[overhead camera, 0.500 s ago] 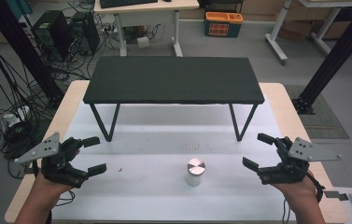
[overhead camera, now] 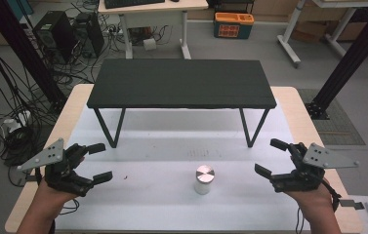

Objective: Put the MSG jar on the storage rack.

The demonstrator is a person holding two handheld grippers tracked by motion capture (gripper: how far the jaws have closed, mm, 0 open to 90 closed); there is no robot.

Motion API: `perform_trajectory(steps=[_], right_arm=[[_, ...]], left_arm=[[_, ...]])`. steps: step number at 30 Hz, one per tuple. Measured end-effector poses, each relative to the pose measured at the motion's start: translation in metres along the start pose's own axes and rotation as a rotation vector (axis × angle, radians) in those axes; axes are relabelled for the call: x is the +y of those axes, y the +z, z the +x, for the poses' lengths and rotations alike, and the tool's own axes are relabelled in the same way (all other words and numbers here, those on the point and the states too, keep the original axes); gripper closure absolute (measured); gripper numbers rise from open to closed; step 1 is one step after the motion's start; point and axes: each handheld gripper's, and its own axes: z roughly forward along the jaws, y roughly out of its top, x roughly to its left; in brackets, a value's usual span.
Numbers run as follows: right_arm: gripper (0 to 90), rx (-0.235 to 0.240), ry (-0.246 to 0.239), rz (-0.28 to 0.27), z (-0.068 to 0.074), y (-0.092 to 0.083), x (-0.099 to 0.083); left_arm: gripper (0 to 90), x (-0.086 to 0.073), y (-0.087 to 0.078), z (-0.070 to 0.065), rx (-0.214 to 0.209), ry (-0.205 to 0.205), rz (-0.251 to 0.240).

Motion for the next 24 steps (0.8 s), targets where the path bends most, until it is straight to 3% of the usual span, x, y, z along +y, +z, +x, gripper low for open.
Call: perform_trajectory(steps=[11,24], right_arm=[[6.9,0.056,-0.018,-0.001,0.006,0.011,0.003],[6.9,0.223,-0.001,0.088,0.022,0.072,-0.018]], left_arm=[[6.8,0.002,0.0,-0.002,-0.009,0.011,-0.012],[6.8,0.002,0.008,-0.002,-0.032,0.018,-0.012]])
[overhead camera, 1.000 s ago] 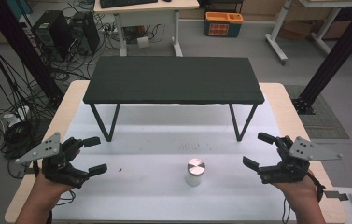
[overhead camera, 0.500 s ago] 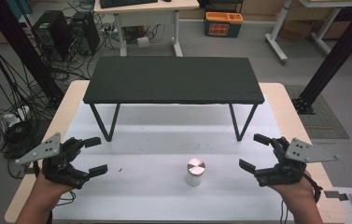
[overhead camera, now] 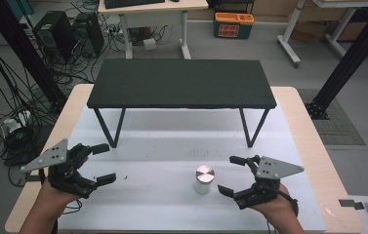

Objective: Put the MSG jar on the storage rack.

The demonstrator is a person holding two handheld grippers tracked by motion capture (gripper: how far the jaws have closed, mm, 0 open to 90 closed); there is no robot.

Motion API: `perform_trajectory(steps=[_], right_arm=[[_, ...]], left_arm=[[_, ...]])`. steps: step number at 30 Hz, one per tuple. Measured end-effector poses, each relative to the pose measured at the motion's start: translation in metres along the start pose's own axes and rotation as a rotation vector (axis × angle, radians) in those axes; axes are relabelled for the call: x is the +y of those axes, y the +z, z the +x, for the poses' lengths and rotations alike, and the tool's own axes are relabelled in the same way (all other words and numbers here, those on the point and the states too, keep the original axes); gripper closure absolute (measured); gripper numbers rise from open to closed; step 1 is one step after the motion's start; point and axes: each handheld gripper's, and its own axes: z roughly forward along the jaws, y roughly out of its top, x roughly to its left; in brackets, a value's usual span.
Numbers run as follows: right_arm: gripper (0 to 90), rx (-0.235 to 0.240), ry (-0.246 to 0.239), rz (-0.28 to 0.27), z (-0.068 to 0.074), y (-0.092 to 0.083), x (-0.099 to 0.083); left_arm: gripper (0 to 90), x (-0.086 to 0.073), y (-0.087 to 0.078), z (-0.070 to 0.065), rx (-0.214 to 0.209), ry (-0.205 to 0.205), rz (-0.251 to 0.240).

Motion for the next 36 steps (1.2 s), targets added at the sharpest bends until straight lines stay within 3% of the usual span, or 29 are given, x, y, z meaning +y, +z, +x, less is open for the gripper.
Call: perform_trajectory(steps=[7,13,23,27,30,33,36], right_arm=[[7.0,0.039,0.043,0.006,-0.003,0.029,-0.02],[8.3,0.049,0.053,0.01,-0.003,0.044,-0.03],[14.4,-0.007,0.037,0.048,0.008,0.059,-0.034],[30.6,-0.036,0.046,0.053,0.01,0.062,-0.035],[41.2,-0.027,0.051,0.034,0.009,0.061,-0.038],[42.1,-0.05,0.023,0.038,0.015,0.061,-0.037],[42.4,-0.06,0.024,0.039,0.017,0.061,-0.036]], left_arm=[[6.8,-0.001,-0.001,-0.001,0.0,0.003,-0.006],[6.8,0.0,-0.004,-0.003,0.001,0.009,-0.011],[6.9,-0.002,-0.008,-0.006,-0.004,0.015,-0.027],[7.0,-0.002,-0.01,-0.008,-0.003,0.017,-0.034],[7.0,-0.002,-0.01,-0.008,-0.001,0.021,-0.035],[7.0,-0.003,-0.011,-0.008,0.001,0.019,-0.037],[7.0,-0.003,-0.012,-0.008,0.003,0.017,-0.037]])
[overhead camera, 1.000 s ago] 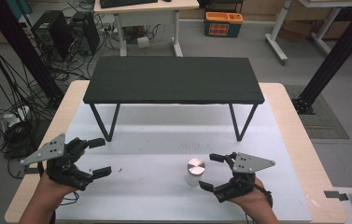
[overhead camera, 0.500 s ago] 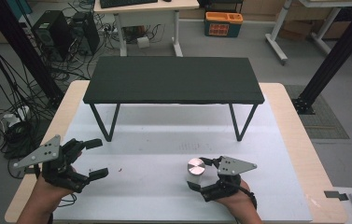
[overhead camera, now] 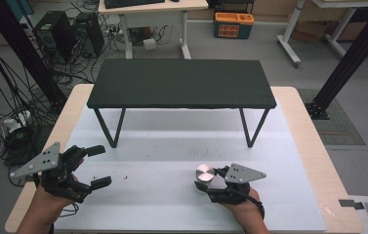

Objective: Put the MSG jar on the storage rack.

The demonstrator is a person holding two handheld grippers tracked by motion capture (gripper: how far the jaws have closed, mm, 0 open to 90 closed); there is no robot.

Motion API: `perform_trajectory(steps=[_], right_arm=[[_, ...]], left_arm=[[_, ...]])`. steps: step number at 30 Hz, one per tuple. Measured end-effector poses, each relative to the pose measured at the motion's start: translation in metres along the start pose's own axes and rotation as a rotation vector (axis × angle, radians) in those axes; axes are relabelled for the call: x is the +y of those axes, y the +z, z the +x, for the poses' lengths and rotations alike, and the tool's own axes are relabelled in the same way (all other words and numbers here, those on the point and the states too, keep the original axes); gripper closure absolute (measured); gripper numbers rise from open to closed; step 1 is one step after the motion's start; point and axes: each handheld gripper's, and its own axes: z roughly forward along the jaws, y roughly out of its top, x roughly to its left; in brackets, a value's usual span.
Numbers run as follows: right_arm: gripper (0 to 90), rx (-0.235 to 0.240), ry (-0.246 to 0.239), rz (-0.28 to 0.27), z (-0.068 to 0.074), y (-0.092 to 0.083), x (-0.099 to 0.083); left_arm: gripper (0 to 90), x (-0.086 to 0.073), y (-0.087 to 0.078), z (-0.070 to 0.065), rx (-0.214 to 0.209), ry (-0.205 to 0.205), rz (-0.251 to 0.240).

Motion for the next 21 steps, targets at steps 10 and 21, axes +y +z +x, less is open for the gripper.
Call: perform_trajectory(steps=[10,21], right_arm=[[42.4,-0.008,-0.059,-0.044,0.005,-0.018,0.046],[42.4,0.016,-0.091,-0.137,-0.011,-0.047,0.143]], left_arm=[[7.1,0.002,-0.001,0.002,0.003,0.004,-0.002],[7.1,0.009,0.0,0.002,-0.001,0.021,0.011]])
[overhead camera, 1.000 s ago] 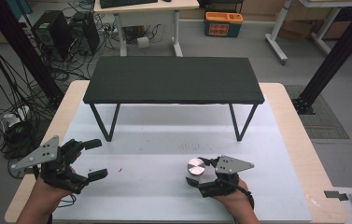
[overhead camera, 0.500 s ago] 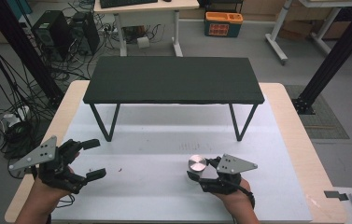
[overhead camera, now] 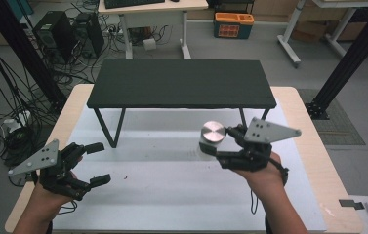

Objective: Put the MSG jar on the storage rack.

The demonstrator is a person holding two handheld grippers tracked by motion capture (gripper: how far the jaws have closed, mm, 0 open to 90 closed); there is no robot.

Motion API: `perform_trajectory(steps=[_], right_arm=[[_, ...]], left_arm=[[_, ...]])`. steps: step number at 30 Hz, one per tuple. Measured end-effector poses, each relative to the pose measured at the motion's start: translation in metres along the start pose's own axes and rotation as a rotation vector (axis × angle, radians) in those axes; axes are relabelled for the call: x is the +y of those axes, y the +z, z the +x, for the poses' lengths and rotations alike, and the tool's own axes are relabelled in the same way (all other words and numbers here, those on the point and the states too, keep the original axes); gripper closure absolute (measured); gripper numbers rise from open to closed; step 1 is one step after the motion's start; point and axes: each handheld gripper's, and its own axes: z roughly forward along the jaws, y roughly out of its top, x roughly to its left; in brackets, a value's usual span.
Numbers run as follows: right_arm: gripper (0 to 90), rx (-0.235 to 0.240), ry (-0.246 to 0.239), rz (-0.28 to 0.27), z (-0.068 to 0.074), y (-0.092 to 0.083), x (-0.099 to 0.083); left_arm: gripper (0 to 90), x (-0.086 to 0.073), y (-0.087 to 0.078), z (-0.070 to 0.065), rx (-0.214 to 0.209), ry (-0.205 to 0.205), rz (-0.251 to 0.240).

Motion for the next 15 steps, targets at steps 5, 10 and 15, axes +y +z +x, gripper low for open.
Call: perform_trajectory(steps=[5,10,15], right_arm=[[42.3,-0.006,-0.018,-0.022,-0.018,0.005,0.045],[42.3,-0.026,-0.022,-0.018,-0.036,0.019,0.074],[42.3,-0.06,-0.008,-0.007,-0.054,0.041,0.091]], left_arm=[[7.1,0.002,0.002,-0.001,-0.008,0.002,0.003],[7.1,0.003,0.006,-0.004,-0.021,0.012,0.008],[7.1,0.008,0.01,-0.007,-0.037,0.027,0.021]])
